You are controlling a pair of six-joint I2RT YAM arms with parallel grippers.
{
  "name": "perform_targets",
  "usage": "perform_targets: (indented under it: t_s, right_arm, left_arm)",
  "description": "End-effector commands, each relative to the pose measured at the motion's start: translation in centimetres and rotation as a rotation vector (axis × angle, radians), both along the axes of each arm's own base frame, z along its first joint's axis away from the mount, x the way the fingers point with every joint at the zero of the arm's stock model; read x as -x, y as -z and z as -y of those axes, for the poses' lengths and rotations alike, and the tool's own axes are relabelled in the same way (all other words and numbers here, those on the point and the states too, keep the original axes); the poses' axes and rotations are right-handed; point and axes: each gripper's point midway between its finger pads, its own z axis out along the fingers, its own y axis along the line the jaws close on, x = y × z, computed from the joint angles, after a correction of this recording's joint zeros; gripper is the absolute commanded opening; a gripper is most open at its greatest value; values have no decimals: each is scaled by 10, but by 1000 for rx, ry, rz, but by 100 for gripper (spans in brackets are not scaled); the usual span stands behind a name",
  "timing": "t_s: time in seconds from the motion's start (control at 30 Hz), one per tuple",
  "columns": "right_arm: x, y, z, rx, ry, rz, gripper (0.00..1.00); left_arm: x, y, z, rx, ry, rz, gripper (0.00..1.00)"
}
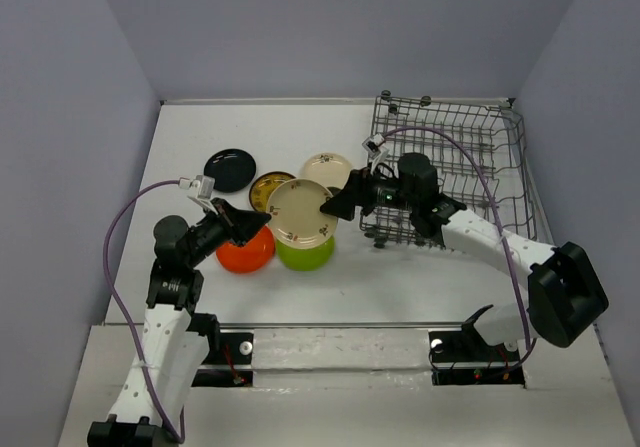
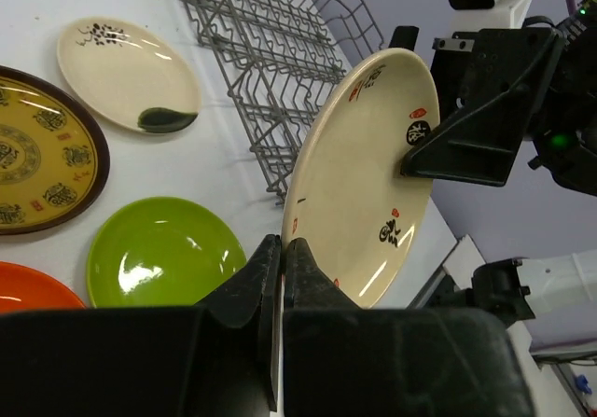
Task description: Load the plates into the dish rack
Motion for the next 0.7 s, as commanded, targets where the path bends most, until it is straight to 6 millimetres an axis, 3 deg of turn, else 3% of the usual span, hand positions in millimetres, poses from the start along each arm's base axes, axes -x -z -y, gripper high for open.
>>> perform_targets:
  t_s: [0.0, 0.13, 0.23, 0.27, 0.3, 0.33, 0.37, 0.4, 0.43, 0.47, 0.5, 0.53, 0.57, 0.6, 0.67]
  right_arm:
    - [11, -44, -26, -119, -98, 95, 93]
    - [11, -43, -29, -123, -110, 76, 82]
    - [11, -43, -33, -128, -108, 50, 40]
    - [11, -44, -33, -130, -108, 47, 15]
    - [10, -42, -33, -122, -96, 35, 7]
    - [2, -45, -28, -112, -31, 49, 7]
    - [-6, -47, -22, -94, 31, 63, 7]
    - [-16, -34, -8, -18, 112, 24, 7]
    - [-39, -49, 13, 23, 270, 82, 7]
    - [-53, -51, 31, 67, 368, 93, 7]
    - [-67, -39, 64, 157, 485, 61, 7]
    - [-87, -52, 101, 201, 657, 113, 7]
    - [-97, -51, 129, 238, 757, 113, 7]
    - [-113, -50, 177, 280, 897, 96, 7]
    - [-125, -53, 240, 334, 1116, 102, 7]
  left_arm:
    - [13, -26, 14, -7, 113, 98, 6]
    - [14, -25, 15, -12, 113, 98, 6]
    - [16, -26, 17, -11, 122, 103, 6]
    - [16, -26, 16, -9, 117, 101, 15]
    - [16, -26, 16, -7, 116, 97, 28]
    - [15, -25, 16, -7, 110, 91, 54]
    - [14, -25, 15, -8, 104, 89, 65]
    - [13, -25, 14, -15, 96, 92, 76]
    - [13, -26, 13, -17, 90, 93, 87]
    - [14, -27, 13, -16, 91, 98, 92]
    - [16, -29, 13, -16, 91, 107, 96]
    - [17, -29, 15, -16, 97, 110, 99]
    - [18, -30, 16, -18, 102, 113, 99]
    - [21, -32, 17, -18, 108, 122, 99]
    - [26, -34, 21, -19, 129, 133, 99]
